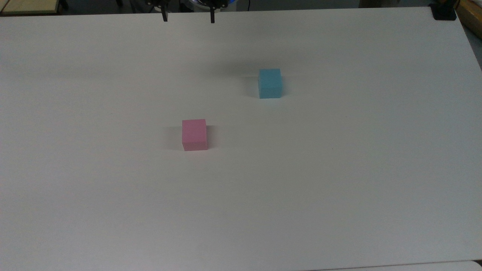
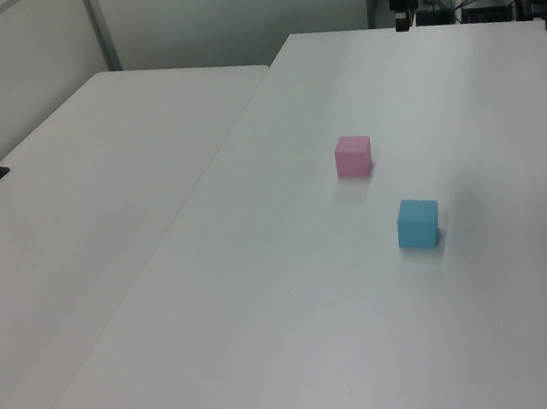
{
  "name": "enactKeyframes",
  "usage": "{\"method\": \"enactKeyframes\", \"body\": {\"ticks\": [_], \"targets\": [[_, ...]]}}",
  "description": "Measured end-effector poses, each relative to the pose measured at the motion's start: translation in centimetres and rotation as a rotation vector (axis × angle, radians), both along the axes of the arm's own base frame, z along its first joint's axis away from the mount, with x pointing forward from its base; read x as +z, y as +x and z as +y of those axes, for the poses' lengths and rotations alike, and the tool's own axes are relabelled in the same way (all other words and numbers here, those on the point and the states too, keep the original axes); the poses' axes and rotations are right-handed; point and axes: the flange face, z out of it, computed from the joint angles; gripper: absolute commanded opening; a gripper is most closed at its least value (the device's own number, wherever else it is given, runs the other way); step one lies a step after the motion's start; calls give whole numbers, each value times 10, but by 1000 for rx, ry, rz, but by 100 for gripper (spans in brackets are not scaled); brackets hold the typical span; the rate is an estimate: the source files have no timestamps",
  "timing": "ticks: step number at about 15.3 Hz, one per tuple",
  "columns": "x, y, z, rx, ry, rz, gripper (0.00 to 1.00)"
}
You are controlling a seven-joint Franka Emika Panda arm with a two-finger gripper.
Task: Put blue cube on pink cube
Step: 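Move the open gripper toward the light-blue cube, then lower the open gripper around the light-blue cube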
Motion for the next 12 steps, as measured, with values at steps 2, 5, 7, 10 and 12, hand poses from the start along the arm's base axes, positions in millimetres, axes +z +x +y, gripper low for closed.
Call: {"method": "enactKeyframes", "body": {"ticks": [2,5,7,10,12], "targets": [[0,-1,24,41,2,0,100],[0,-6,64,77,13,0,100],[0,-11,94,80,37,3,100],[-2,-23,140,73,51,8,100],[-4,-31,165,71,49,14,100]]}}
